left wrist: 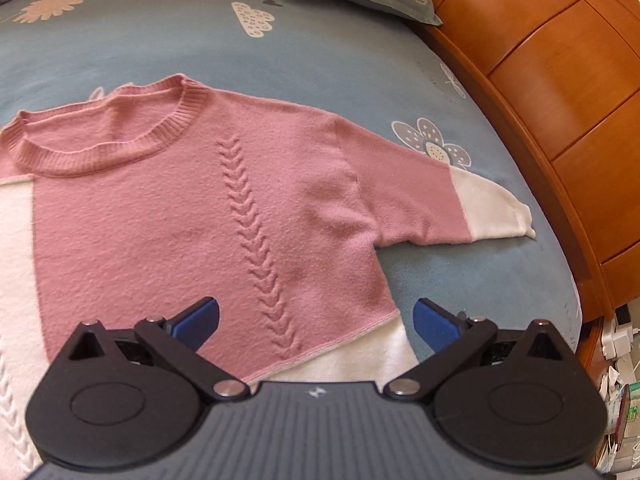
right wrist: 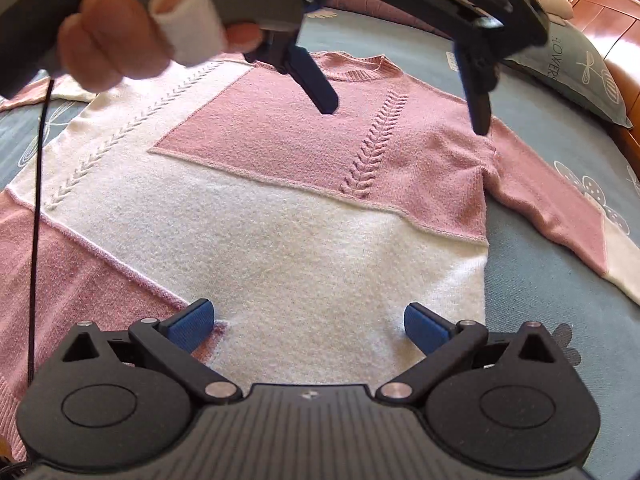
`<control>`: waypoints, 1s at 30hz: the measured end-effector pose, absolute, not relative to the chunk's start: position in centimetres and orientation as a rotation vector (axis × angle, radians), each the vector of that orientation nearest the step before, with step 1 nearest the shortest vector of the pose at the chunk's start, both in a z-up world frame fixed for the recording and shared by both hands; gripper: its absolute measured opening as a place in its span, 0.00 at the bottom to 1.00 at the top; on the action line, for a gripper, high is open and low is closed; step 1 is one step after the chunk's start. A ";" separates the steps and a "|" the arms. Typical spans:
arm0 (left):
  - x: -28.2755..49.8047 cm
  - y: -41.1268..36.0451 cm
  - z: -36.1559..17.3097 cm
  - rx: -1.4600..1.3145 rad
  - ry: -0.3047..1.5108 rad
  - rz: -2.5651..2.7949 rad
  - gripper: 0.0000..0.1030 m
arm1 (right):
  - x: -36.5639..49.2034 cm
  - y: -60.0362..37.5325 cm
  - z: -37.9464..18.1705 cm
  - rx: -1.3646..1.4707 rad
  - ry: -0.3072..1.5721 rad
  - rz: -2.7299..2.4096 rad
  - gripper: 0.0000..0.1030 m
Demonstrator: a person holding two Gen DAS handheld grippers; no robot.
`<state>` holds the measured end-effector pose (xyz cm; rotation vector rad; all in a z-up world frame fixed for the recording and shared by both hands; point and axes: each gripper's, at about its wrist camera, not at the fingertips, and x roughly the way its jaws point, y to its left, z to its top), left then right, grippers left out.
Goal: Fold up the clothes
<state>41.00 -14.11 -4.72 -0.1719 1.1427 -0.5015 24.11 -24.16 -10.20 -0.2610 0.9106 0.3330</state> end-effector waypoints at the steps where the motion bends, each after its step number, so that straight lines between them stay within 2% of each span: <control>1: 40.3 -12.8 -4.4 -0.177 1.138 -0.468 0.99 | 24.0 -24.2 -10.1 -0.261 0.908 0.338 1.00; 8: 34.5 -5.4 -3.4 -0.216 1.099 -0.311 0.99 | 24.0 -23.6 -8.8 -0.225 0.897 0.383 1.00; 14: 28.0 -1.7 -6.4 -0.150 0.986 -0.154 0.99 | 24.7 -23.0 -9.3 -0.223 0.913 0.392 1.00; 21: 20.5 0.1 -10.8 -0.103 0.863 -0.037 0.99 | 25.3 -23.0 -10.3 -0.224 0.930 0.363 1.00; 30: 15.1 -1.1 -11.4 0.039 0.812 -0.037 0.99 | 25.4 -23.1 -10.8 -0.207 0.933 0.361 1.00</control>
